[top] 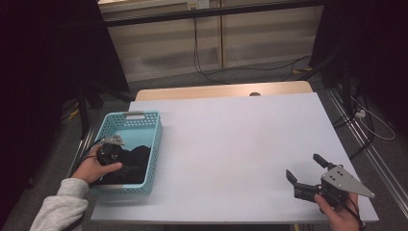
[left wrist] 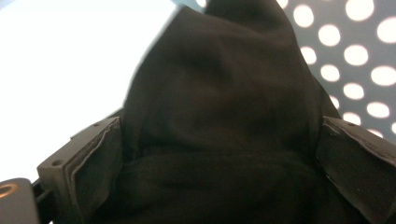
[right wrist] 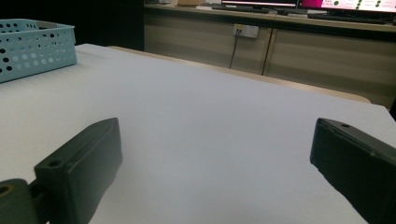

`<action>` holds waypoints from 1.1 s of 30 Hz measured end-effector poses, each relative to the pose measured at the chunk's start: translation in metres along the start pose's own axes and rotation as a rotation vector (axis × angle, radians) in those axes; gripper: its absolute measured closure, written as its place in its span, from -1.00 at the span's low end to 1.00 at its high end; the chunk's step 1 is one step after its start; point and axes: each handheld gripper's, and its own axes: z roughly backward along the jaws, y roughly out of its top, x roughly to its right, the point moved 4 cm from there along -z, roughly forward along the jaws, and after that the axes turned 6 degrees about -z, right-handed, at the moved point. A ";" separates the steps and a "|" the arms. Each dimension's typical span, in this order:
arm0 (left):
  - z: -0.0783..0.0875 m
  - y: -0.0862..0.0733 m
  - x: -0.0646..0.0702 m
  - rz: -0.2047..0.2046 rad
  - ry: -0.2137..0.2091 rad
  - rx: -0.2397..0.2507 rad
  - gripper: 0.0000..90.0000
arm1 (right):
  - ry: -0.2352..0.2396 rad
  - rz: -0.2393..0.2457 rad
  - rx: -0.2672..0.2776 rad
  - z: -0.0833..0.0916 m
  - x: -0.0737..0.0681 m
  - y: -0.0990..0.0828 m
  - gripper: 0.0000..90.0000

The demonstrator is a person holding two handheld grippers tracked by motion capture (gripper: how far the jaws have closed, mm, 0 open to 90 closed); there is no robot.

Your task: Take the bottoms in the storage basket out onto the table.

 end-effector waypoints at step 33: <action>-0.018 -0.005 -0.007 0.057 0.117 -0.024 -1.00 | 0.011 0.000 0.008 -0.002 -0.002 0.002 -0.97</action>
